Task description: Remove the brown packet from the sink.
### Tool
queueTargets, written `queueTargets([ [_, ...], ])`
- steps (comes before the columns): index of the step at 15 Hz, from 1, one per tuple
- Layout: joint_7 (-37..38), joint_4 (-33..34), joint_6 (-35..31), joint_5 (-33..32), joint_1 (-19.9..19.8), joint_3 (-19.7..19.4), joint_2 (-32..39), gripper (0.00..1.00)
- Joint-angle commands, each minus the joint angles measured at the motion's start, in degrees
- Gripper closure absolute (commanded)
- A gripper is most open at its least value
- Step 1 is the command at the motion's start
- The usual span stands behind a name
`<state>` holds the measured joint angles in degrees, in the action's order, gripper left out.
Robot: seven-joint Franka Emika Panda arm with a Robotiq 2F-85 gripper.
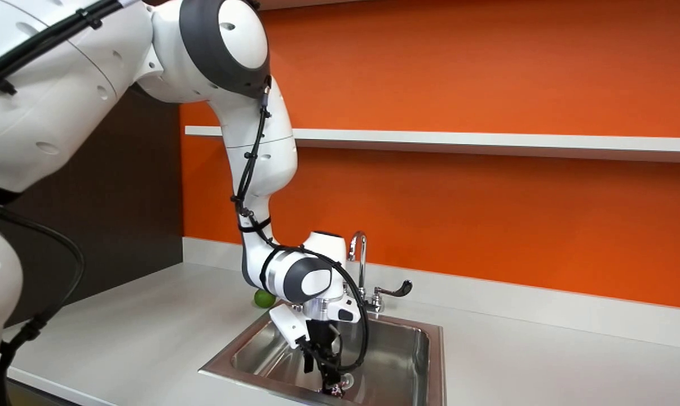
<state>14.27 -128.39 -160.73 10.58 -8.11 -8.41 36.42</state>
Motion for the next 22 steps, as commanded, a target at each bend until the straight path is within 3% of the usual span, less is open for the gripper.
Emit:
queueTargets([
  [1,4.13,0.97,1.51,1.0,2.15,-1.43,0.68,0.0],
  [8,8.97,1.67,1.81,1.45,4.11,-2.7,2.26,0.0],
  [22,11.16,2.67,2.03,1.85,5.18,-3.86,3.64,0.0],
])
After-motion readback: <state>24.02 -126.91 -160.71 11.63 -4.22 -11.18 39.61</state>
